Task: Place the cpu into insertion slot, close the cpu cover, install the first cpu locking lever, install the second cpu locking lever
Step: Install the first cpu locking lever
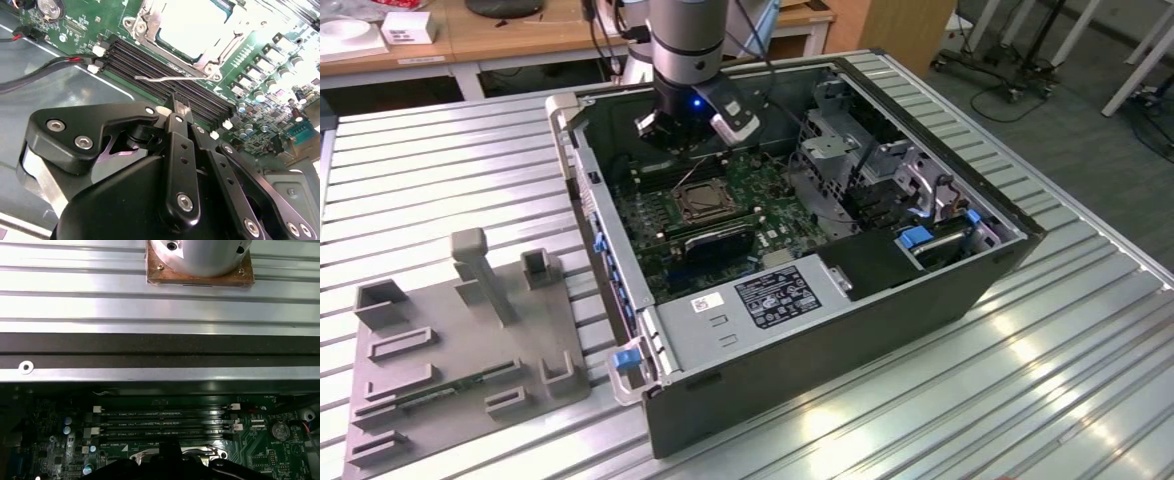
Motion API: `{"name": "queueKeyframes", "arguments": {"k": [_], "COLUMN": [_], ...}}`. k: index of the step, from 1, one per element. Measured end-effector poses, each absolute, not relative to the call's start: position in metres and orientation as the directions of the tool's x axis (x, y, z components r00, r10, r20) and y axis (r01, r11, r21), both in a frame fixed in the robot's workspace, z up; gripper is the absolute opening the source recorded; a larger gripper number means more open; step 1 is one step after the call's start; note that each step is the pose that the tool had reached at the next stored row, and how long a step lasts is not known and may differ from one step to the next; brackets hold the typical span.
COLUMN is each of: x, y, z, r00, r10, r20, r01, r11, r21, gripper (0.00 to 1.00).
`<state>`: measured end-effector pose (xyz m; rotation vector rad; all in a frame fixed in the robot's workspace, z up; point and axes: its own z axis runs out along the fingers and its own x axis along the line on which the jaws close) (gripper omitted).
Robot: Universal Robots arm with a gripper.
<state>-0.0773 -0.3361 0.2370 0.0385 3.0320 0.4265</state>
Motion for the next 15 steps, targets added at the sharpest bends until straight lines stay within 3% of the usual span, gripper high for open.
{"name": "queueKeyframes", "arguments": {"k": [15], "x": [-0.0724], "y": [-0.3361], "z": [0.2307], "r00": [-0.997], "r10": [0.036], "r20": [-0.075], "r01": [0.014], "r11": [0.96], "r21": [0.278], "gripper": [0.11]}}
